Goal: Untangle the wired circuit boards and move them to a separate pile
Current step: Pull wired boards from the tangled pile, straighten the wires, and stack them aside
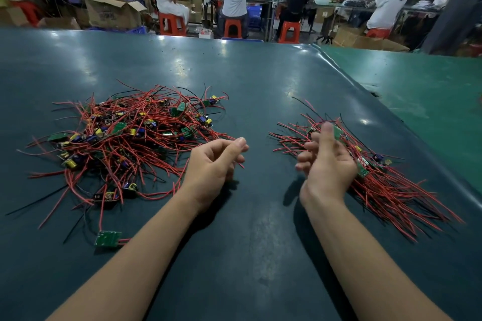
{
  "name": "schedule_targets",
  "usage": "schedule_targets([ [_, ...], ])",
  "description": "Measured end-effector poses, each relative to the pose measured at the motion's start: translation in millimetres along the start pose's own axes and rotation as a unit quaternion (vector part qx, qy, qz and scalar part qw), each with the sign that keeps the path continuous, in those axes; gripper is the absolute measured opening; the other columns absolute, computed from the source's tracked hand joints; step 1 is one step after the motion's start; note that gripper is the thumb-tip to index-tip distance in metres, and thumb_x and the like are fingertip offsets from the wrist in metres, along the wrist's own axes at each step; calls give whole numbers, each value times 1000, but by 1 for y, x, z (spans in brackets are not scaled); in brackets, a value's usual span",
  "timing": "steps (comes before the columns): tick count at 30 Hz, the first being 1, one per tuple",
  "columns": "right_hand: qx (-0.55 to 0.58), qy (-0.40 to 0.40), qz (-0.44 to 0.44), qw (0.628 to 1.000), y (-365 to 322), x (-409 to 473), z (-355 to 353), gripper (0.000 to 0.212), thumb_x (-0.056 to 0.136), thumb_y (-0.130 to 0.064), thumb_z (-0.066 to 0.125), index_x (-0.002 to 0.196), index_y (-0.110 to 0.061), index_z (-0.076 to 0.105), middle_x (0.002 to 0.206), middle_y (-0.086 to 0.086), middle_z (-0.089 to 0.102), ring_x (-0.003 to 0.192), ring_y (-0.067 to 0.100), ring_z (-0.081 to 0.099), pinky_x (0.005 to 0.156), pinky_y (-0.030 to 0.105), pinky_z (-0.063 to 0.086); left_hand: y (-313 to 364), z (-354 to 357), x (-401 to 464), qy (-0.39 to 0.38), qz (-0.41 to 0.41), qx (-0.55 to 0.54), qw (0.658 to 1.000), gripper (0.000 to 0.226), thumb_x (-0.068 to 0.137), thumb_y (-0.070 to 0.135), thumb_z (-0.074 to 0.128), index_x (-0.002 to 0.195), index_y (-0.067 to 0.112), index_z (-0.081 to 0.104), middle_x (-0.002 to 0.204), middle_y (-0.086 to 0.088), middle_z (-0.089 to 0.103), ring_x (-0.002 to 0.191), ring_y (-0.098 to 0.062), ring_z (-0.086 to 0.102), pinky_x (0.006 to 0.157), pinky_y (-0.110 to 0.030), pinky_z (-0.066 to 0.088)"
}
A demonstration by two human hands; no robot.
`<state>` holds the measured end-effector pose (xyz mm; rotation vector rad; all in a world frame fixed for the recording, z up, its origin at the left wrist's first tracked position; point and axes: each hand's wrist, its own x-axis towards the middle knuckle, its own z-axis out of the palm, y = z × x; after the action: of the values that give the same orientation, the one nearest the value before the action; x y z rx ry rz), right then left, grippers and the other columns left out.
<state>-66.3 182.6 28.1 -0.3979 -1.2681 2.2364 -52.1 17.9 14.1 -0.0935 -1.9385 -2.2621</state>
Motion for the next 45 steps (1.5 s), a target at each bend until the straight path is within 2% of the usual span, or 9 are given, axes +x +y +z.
schedule_targets([
  [3,-13,-8,128,992,2,5,-5,34,91,-38,67,76,-8,63,52,-2,59,37,6,48,34,16,36,-7,-3,0,47,139,248,957,19,89,20,70,72,13,72,59,8,63,52,-3,51,55,-19,41],
  [6,-114,-119,81,983,10,-2,-3,31,93,-33,65,72,-10,65,50,-3,56,36,8,43,34,16,31,-4,-11,-1,99,225,413,877,12,87,19,69,78,12,71,73,3,66,70,-14,57,69,-30,45],
  [9,-208,-187,33,960,16,-10,1,37,95,-35,62,68,-11,65,50,-3,56,36,10,44,34,18,32,-1,-29,5,232,140,594,757,21,84,23,65,103,16,69,106,-12,64,102,-35,51,87,-43,40],
  [11,-230,-197,19,953,16,-11,2,39,96,-36,61,66,-11,65,49,-2,57,36,11,44,35,18,32,4,-44,9,282,26,641,713,40,78,17,63,118,17,61,124,-16,52,115,-37,40,94,-47,34],
  [15,-214,-186,36,958,14,-7,0,41,96,-38,59,65,-12,67,50,-2,58,36,11,45,36,18,32,9,-58,13,263,-45,639,722,44,82,10,61,125,20,61,134,-13,44,120,-39,41,99,-50,32],
  [22,-214,-200,53,955,14,-6,1,43,97,-40,58,64,-12,67,51,-1,57,36,11,44,36,17,31,11,-72,20,345,17,572,744,26,93,18,59,116,12,68,122,-16,57,113,-42,47,95,-49,39],
  [34,-225,-207,53,951,14,-5,1,42,98,-35,57,70,-6,67,51,0,56,38,11,44,36,20,32,3,-58,12,303,38,571,761,23,94,25,53,109,11,64,100,-18,69,95,-41,61,87,-47,44],
  [41,-217,-203,64,953,14,-5,1,41,97,-35,58,70,-6,67,50,-1,56,36,10,43,36,18,31,4,-57,8,265,14,577,773,21,84,15,59,105,14,64,95,-17,67,95,-40,58,86,-47,47],
  [45,-212,-202,66,954,14,-4,0,41,97,-36,58,69,-8,67,50,-1,56,37,10,43,36,18,31,7,-56,6,326,77,523,784,21,83,5,55,101,11,64,86,-20,65,88,-41,56,82,-49,47],
])
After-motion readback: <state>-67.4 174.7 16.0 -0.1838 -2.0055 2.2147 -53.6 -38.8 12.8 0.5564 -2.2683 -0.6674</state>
